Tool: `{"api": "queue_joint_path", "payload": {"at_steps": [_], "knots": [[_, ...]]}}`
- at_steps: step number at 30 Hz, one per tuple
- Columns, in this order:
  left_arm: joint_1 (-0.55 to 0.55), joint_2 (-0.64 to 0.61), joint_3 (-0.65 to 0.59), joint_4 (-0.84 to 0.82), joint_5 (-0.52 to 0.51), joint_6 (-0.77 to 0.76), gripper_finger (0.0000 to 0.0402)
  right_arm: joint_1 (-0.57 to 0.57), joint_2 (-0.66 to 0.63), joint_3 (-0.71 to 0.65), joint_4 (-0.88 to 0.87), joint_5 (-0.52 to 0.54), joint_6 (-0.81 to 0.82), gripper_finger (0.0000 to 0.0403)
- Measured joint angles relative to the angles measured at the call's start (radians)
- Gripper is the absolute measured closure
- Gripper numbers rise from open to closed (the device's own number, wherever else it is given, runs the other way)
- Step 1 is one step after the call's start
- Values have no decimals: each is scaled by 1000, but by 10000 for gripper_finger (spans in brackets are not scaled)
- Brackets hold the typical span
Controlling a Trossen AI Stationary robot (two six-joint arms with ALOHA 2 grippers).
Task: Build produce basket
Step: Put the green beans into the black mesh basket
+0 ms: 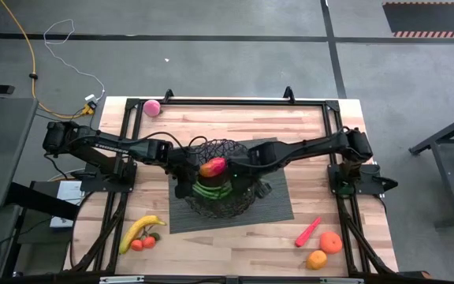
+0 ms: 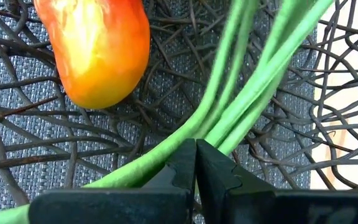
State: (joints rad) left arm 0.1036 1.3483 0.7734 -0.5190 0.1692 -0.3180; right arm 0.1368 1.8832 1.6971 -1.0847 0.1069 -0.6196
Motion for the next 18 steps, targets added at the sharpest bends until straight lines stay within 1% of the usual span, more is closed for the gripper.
{"api": "queue_joint_path", "payload": {"at_steps": [4,6,8,9,11,12,15,18], "knots": [[-1,1,0,0,12,8,401,15,0,4,8,-14,-254,397],[-1,1,0,0,15,8,401,17,0,4,10,-8,-354,397],[-1,1,0,0,17,8,401,17,0,4,12,28,-440,396],[-1,1,0,0,17,8,401,17,0,4,16,62,-481,396],[-1,1,0,0,17,8,401,17,0,4,37,129,-535,396],[-1,1,0,1,17,8,401,16,0,4,49,144,-550,396],[-1,1,0,1,17,8,401,13,0,4,77,137,-572,396],[-1,1,0,1,17,8,401,14,0,4,97,143,-629,396]]}}
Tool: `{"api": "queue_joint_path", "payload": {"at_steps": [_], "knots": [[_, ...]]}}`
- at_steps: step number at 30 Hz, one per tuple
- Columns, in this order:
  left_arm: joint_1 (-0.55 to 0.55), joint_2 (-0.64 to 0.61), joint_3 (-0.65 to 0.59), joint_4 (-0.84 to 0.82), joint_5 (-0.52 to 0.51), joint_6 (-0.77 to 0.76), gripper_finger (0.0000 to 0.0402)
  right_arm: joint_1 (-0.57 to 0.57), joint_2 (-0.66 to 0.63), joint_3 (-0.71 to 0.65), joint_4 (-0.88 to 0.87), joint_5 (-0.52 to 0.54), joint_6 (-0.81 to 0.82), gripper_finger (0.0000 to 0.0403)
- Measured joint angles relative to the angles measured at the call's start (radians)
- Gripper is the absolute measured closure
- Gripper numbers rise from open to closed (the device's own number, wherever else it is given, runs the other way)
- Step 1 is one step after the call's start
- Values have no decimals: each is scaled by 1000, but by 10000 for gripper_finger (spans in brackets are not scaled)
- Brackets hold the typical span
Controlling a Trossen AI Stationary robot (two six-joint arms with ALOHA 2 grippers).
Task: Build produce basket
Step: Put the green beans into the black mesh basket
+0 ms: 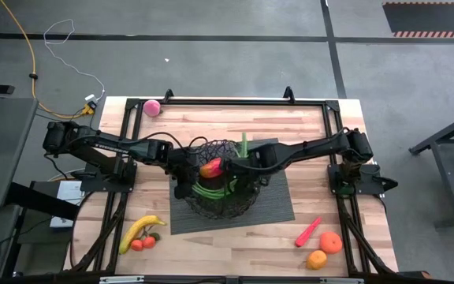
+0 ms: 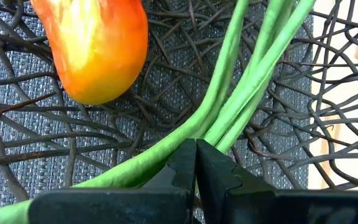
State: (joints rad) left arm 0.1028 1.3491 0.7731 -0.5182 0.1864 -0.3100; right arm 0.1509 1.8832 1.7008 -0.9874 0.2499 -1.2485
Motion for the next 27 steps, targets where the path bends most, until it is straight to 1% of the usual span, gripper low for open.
{"api": "queue_joint_path", "payload": {"at_steps": [1,3,5,7,12,17,21,27], "knots": [[0,0,0,0,0,0,401,0,0,0,6,0,-4,396],[0,0,0,0,0,0,401,0,0,0,-4,-35,24,396],[0,0,0,0,0,0,401,0,8,0,-30,-73,57,396],[0,0,0,0,0,0,401,0,26,-1,-61,-87,62,398],[0,0,0,0,1,0,401,7,54,-38,-76,-146,53,399],[1,0,0,0,8,0,401,9,56,-60,-69,-160,11,400],[1,0,0,0,9,0,401,6,60,-60,-63,-256,6,399],[0,0,0,2,9,0,401,5,87,-60,-41,-270,-16,399]]}}
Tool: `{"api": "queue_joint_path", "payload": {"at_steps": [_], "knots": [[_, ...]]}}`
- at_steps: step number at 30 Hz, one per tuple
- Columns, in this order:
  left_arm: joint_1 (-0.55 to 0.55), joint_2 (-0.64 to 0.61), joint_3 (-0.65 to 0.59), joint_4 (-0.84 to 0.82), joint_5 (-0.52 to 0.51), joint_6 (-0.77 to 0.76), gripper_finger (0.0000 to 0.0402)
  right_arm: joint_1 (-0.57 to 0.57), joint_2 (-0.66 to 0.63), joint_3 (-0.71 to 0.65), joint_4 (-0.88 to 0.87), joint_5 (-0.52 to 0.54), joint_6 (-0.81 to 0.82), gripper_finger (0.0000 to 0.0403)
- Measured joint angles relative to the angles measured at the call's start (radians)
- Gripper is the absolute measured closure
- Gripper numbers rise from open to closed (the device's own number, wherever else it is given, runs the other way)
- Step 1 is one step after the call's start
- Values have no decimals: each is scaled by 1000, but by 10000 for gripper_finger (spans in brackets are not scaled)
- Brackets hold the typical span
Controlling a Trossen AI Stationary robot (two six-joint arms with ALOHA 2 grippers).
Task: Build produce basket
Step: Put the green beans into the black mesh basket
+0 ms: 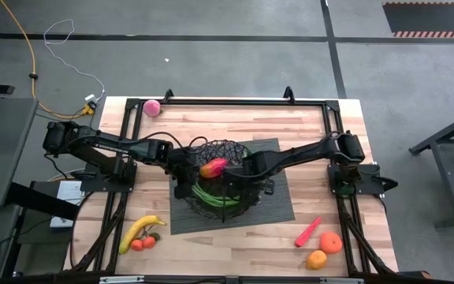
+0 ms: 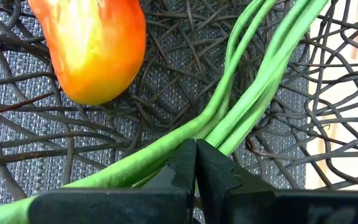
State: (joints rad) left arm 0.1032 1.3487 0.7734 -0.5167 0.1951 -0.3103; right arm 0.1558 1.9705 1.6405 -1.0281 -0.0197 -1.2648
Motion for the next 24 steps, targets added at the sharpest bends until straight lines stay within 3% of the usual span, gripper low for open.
{"api": "queue_joint_path", "payload": {"at_steps": [11,18,24], "knots": [[0,0,0,2,2,-1,401,-5,42,-1,17,-9,12,398],[0,0,0,2,1,-1,401,-5,42,-1,34,-11,157,398],[0,0,0,4,-6,-1,401,-5,42,-1,35,13,158,398]]}}
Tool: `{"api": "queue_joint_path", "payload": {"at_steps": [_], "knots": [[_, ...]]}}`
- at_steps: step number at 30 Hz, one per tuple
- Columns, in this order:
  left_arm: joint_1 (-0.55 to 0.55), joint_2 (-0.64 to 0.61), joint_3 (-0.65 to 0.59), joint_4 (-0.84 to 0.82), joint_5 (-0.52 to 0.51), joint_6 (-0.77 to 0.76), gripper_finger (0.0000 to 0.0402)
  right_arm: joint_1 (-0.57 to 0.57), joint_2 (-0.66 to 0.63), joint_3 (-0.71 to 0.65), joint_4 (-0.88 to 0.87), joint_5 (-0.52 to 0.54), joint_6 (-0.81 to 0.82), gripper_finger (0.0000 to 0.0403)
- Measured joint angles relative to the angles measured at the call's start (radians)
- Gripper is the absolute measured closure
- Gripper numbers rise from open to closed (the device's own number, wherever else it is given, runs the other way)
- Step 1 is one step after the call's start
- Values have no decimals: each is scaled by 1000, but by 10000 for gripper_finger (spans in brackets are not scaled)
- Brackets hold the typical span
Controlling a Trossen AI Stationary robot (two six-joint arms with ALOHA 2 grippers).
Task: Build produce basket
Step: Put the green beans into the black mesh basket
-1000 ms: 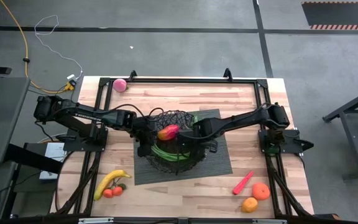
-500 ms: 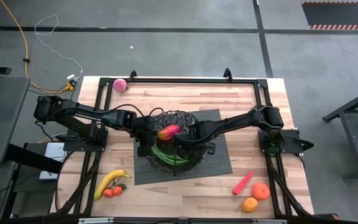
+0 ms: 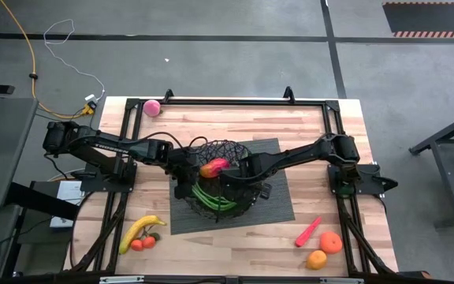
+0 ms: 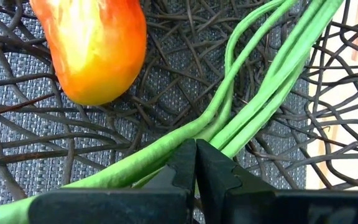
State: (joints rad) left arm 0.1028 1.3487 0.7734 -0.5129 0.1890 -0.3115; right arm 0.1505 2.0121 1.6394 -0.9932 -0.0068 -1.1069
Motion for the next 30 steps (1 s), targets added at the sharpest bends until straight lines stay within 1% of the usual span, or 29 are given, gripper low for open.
{"api": "queue_joint_path", "payload": {"at_steps": [4,7,10,13,15,20,23,26,30], "knots": [[0,0,0,1,-7,0,401,0,0,0,2,-3,4,398],[0,0,0,1,-10,0,401,0,0,0,3,-37,3,397],[0,0,0,2,-11,-2,401,0,0,0,19,-52,12,385],[0,0,0,2,-13,-2,401,0,0,0,51,-55,65,356],[0,0,0,2,-14,-2,401,0,0,0,64,-44,102,329],[0,0,0,2,-14,-2,401,0,0,0,73,55,112,253],[0,0,0,2,-15,-2,401,0,0,0,46,78,97,218],[0,0,0,2,-15,0,401,1,-1,0,0,78,86,198],[0,0,0,3,-18,0,401,1,-5,1,-61,78,90,190]]}}
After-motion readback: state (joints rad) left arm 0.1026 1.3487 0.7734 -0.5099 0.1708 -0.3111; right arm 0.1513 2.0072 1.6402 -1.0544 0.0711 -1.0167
